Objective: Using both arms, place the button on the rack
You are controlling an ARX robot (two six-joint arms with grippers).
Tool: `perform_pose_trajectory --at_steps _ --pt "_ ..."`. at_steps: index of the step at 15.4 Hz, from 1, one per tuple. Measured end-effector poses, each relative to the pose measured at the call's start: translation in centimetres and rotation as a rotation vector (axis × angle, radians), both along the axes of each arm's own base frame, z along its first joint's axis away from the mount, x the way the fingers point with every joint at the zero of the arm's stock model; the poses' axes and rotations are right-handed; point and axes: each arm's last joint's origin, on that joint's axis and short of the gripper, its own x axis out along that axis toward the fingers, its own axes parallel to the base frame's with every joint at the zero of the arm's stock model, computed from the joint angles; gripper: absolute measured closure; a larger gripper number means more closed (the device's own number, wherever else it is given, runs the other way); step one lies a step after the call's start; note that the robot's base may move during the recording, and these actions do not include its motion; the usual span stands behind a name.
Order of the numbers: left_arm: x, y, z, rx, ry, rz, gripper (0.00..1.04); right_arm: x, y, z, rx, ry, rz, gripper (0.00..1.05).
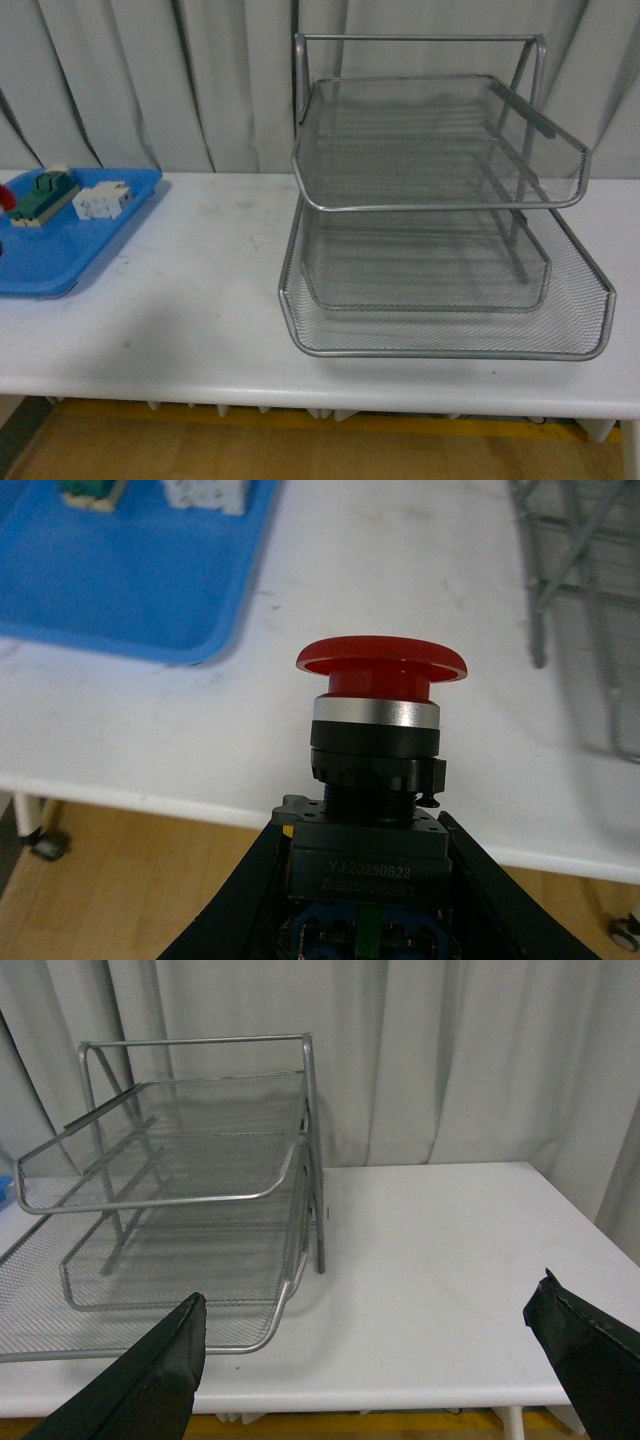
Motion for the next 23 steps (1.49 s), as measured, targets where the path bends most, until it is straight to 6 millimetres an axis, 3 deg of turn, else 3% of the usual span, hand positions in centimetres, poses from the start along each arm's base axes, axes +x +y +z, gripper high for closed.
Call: perform_pose_trajectory --at_steps 2,5,8,14,21,23 --pt "1.5 -2.9 2.1 -0.003 -0.055 -0.075 0.69 0.0 0.0 0.0 0.000 -0.001 0.001 0.06" --pt "3.0 -7.7 3.8 -0.020 -0.085 -0.204 0.69 0.0 0.0 0.0 0.000 -0.001 0.001 0.06" --pt "1.3 -13.9 3.3 -0.036 -0.059 -0.425 0.69 0.0 0.0 0.0 0.000 -0.001 0.001 0.06" --pt "1.9 -18.1 -0.3 0.005 0.057 -0.535 0.69 0.0 0.0 0.0 0.000 -0.001 0.001 0.06" --pt "8.2 -23.3 -2.3 0.101 0.150 -0.603 0.69 0.0 0.0 0.0 0.000 -0.001 0.002 0.06" --pt "9.1 -24.1 -3.2 0.121 0.189 -0.629 0.69 0.0 0.0 0.0 0.000 -0.001 0.001 0.06"
